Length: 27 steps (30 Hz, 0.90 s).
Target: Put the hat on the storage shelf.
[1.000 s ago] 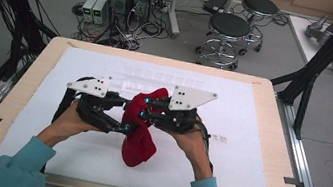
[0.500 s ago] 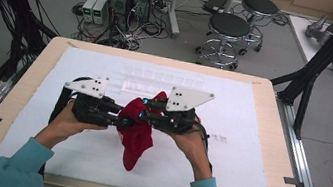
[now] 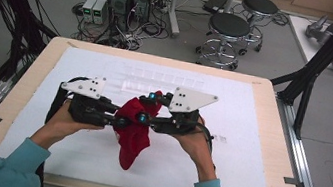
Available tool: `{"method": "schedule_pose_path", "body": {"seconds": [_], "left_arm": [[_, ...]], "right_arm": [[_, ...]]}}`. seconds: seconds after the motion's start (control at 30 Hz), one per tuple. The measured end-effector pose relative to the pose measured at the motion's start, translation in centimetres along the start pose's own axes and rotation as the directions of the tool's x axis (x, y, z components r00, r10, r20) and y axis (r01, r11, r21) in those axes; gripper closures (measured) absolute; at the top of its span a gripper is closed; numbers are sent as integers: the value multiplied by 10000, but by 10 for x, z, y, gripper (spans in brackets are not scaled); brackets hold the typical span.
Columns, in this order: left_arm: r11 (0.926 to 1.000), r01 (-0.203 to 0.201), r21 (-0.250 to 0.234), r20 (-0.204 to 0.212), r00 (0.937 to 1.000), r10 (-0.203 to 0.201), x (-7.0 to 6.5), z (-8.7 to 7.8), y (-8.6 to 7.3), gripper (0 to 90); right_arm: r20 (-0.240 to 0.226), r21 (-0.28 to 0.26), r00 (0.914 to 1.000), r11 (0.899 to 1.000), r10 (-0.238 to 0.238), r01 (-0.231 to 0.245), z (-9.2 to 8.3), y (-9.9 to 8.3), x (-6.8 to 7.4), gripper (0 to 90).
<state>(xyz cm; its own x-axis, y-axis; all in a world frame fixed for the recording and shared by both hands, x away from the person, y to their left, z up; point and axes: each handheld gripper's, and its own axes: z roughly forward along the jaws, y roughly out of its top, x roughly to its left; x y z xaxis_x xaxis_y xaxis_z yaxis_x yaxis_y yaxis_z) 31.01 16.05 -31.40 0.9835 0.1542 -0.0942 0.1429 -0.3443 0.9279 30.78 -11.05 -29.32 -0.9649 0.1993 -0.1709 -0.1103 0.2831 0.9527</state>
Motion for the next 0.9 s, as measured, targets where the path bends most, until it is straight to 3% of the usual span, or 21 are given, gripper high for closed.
{"method": "schedule_pose_path", "body": {"seconds": [0.17,0.27,0.47,0.57,0.73,0.9], "left_arm": [[10000,9,44,-308,9995,-8,1,-6,-1,834],[10000,49,61,-456,9989,-46,2,-8,-1,834],[9999,124,19,-501,9987,-123,3,-10,-2,835],[9998,182,-16,-917,9956,-182,5,-10,-1,835],[9988,455,-194,-1740,9836,-482,10,-11,-1,835],[9955,746,-582,-2590,9619,-872,14,-14,1,834]], "right_arm": [[866,-96,9955,9992,393,-386,-5,0,-1,205],[1315,-145,9892,9979,641,-627,-6,0,-1,118],[1405,-186,9872,9971,751,-732,-10,0,0,116],[1540,-109,9847,9966,821,-814,-10,0,0,116],[1856,-34,9760,9934,1135,-1149,-13,-2,3,116],[2274,-34,9613,9873,1554,-1588,-18,-9,9,116]]}}
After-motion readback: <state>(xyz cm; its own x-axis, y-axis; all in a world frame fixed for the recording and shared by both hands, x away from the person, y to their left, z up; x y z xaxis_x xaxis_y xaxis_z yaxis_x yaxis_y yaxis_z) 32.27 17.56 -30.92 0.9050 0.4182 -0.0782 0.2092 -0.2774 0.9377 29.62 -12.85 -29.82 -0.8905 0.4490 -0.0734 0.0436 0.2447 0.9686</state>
